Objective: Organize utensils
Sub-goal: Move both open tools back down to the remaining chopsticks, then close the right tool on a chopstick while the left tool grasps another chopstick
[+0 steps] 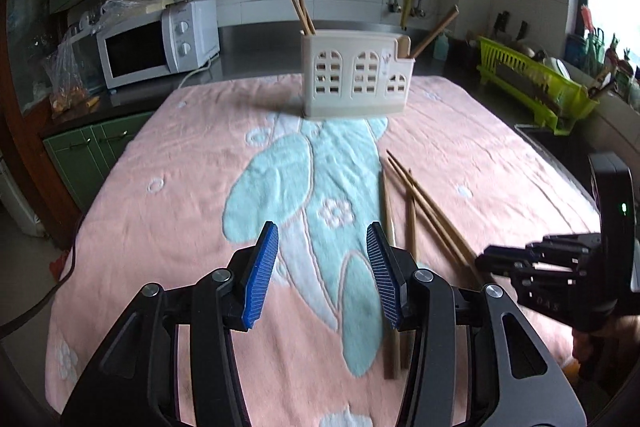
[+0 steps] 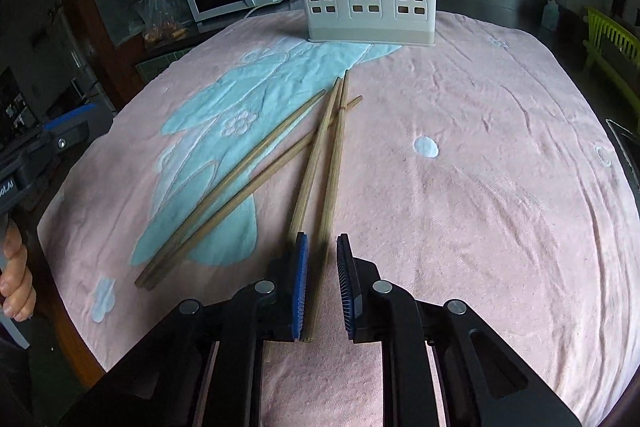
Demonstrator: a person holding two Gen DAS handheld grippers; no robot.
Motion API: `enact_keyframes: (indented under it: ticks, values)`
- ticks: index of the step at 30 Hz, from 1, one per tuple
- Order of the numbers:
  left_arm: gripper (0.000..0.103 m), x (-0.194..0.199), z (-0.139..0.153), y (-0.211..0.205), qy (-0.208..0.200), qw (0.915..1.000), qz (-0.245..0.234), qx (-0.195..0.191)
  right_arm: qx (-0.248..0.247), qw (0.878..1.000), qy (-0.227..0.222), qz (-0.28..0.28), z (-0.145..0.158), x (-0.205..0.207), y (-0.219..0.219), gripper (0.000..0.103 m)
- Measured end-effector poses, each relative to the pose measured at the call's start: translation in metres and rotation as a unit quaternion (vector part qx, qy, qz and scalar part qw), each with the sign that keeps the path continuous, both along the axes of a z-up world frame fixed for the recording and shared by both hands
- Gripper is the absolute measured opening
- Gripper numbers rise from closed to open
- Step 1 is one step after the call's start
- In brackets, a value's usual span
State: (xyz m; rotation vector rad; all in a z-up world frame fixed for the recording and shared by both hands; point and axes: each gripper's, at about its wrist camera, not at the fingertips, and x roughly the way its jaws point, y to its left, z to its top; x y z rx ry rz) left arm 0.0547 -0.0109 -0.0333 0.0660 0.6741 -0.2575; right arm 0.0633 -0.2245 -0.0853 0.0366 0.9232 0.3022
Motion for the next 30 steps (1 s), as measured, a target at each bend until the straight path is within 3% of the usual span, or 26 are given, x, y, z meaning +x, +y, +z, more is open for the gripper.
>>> enact_keyframes:
  ticks: [9,17,24,30]
  values:
    - [0.046,-0.01,-0.03,-0.02,0.04,0.9983,-0.041,0.008,-0.023,1.0,-0.005,-0.004,-0.005,-0.001,0.004,0.008]
    - [0.033,-0.002,-0.059,-0.034,0.089,0.9946,-0.052,0.012,-0.019,1.0,-0.005,-0.016,-0.006,-0.003,-0.005,0.008]
    - [0.025,0.001,-0.068,-0.04,0.104,0.9925,-0.063,0.015,-0.016,1.0,-0.005,-0.021,-0.006,-0.003,-0.009,0.007]
    - [0.024,0.001,-0.069,-0.046,0.102,0.9925,-0.063,0.024,-0.017,1.0,-0.005,-0.02,-0.007,-0.003,-0.009,0.008]
